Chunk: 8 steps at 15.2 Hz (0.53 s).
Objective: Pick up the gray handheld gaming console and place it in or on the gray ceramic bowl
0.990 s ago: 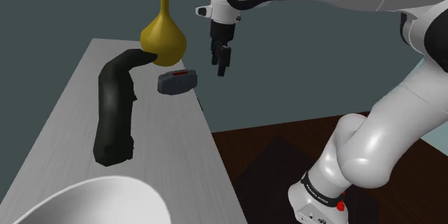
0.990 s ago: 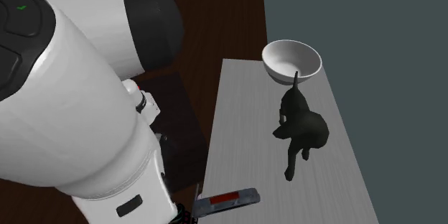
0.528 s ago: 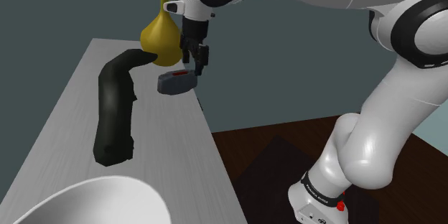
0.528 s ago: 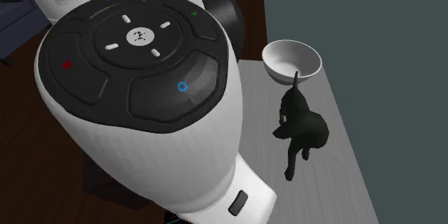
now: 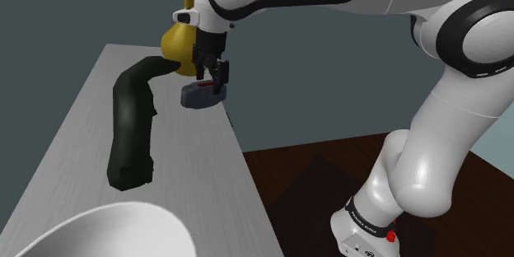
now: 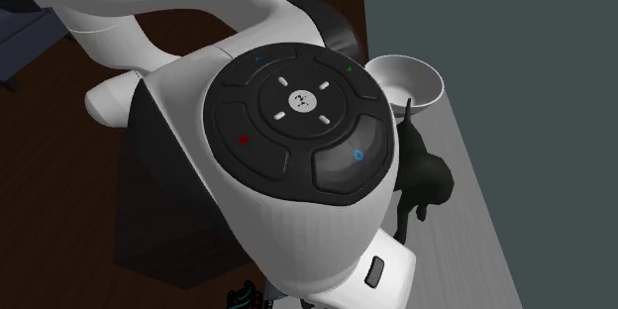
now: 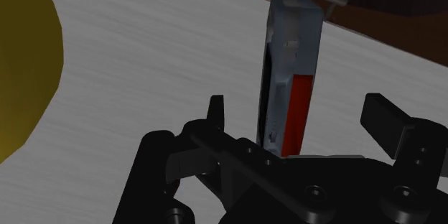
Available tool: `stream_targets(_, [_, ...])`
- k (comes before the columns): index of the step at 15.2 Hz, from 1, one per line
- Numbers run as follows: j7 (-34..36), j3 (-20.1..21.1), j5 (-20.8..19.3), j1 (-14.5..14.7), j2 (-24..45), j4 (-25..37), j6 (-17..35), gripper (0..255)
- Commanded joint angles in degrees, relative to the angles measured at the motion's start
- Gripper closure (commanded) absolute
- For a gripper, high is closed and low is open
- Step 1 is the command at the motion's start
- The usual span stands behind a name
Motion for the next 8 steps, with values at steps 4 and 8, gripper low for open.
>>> stream_targets(4, [-0.05,0.0,-0.01,0.0,0.21,-1.76,2.0,0])
stream_targets(8, [-0.05,0.0,-0.01,0.0,0.21,-1.76,2.0,0])
